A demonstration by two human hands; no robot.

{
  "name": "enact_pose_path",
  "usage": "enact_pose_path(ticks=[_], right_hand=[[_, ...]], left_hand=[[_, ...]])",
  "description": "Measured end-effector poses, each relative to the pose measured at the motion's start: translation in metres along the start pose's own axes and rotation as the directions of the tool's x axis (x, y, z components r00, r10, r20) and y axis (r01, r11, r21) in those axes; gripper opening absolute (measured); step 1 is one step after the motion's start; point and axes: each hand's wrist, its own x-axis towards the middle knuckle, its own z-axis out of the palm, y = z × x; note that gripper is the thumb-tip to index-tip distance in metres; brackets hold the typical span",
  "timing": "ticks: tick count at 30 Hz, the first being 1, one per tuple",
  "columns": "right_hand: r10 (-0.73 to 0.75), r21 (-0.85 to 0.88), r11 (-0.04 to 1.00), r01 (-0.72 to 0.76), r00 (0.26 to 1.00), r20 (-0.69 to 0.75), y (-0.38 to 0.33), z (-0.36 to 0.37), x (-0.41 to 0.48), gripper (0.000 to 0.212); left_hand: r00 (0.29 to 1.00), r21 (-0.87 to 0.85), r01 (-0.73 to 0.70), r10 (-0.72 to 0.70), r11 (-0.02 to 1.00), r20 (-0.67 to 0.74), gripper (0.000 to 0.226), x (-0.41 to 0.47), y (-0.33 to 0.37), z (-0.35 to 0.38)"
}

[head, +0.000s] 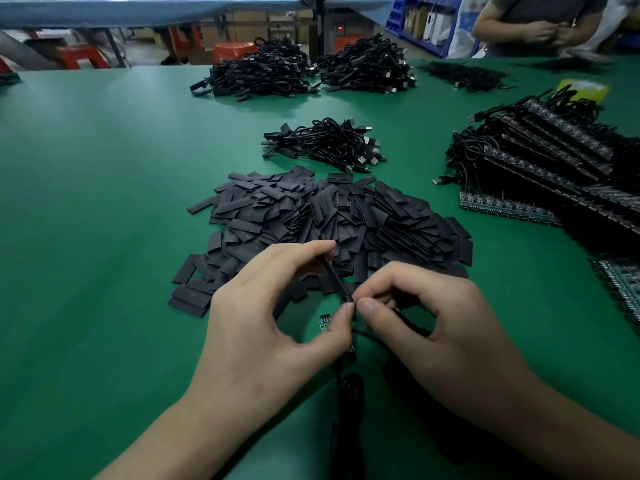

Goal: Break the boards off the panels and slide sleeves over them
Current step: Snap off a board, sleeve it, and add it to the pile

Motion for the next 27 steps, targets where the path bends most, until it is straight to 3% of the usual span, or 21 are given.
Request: enact_pose_path(ticks=[7, 16, 23, 27], right_hand=[[0.034, 0.080, 0.996, -0.040, 0.996, 0.082, 0.0002, 0.0008, -0.0007, 0.010], [0.063, 0.054, 0.996, -0.068, 0.994, 0.088, 0.0017, 0.0004, 0.0002, 0.015], [0.108, 0.140, 0.983, -0.120, 0.990, 0.089, 0.0046, -0.0011, 0.0010, 0.016], [0.055, 0.040, 0.998, -0.057, 0.997, 0.062, 0.0051, -0.0003, -0.0002, 0.015]], left_hand=[[0.999, 0.011, -0.014, 0.014, 1.000, -0.044, 0.047, 0.0008, -0.0006, -0.0002], [0.999, 0.091, -0.043, 0.045, 0.995, -0.030, 0.049, 0.0013, 0.0013, -0.0008], [1.000, 0.043, -0.018, 0.019, 0.999, -0.009, 0.048, 0.0032, -0.0025, -0.0011], [1.000, 0.007, 0.017, -0.017, 1.000, -0.007, 0.045, 0.0024, -0.0030, -0.0003]])
